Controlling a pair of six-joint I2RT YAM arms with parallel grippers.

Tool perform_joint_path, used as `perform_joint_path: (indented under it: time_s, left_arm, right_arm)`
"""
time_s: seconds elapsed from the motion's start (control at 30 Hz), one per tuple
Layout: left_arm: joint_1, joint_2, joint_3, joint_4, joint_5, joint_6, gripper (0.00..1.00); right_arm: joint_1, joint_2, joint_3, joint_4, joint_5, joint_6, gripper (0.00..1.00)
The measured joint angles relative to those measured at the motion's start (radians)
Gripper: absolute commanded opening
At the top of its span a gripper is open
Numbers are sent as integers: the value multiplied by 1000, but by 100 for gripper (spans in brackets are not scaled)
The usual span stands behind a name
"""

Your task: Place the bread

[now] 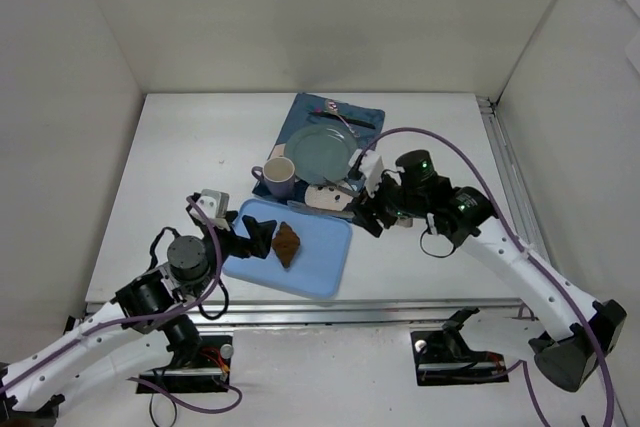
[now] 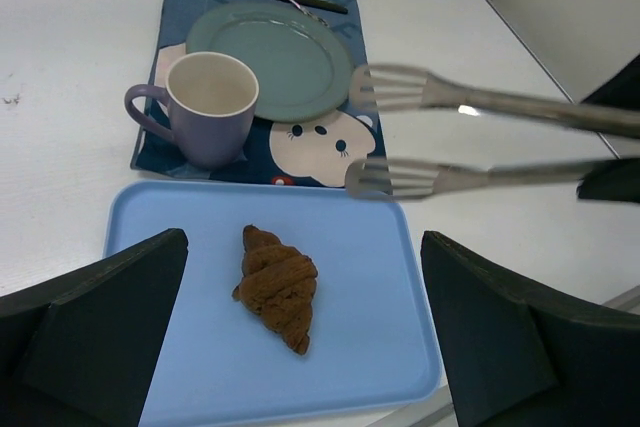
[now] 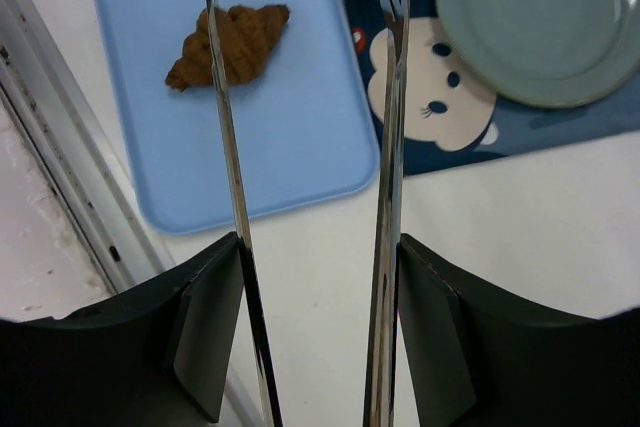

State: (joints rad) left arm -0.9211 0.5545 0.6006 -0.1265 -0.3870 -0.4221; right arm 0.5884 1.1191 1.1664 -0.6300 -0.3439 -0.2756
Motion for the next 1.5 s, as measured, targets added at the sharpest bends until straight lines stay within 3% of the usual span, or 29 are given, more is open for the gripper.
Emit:
perform_joint_path:
  time_s: [0.23, 0.57, 0.73, 1.0, 1.27, 1.5]
  left_arm:
    - [0, 8, 0, -1, -31, 0, 99]
    - [0, 19, 0, -2, -38, 0, 99]
    - [0, 19, 0, -2, -39, 0, 99]
    - [0, 21, 0, -4, -52, 0, 99]
    - [0, 16, 0, -5, -61, 0, 99]
    - [0, -5, 0, -6, -64, 0, 99]
  right_arm:
    - [204, -7, -114, 48, 183, 188, 53]
    - [370, -6, -127, 99, 560, 566, 52]
    - [535, -3, -161, 119, 737, 733, 52]
    - [757, 134, -171, 132, 961, 962, 54]
    - [820, 320, -167, 147, 1053, 1117, 56]
    - [819, 369, -147, 147, 1087, 1199, 57]
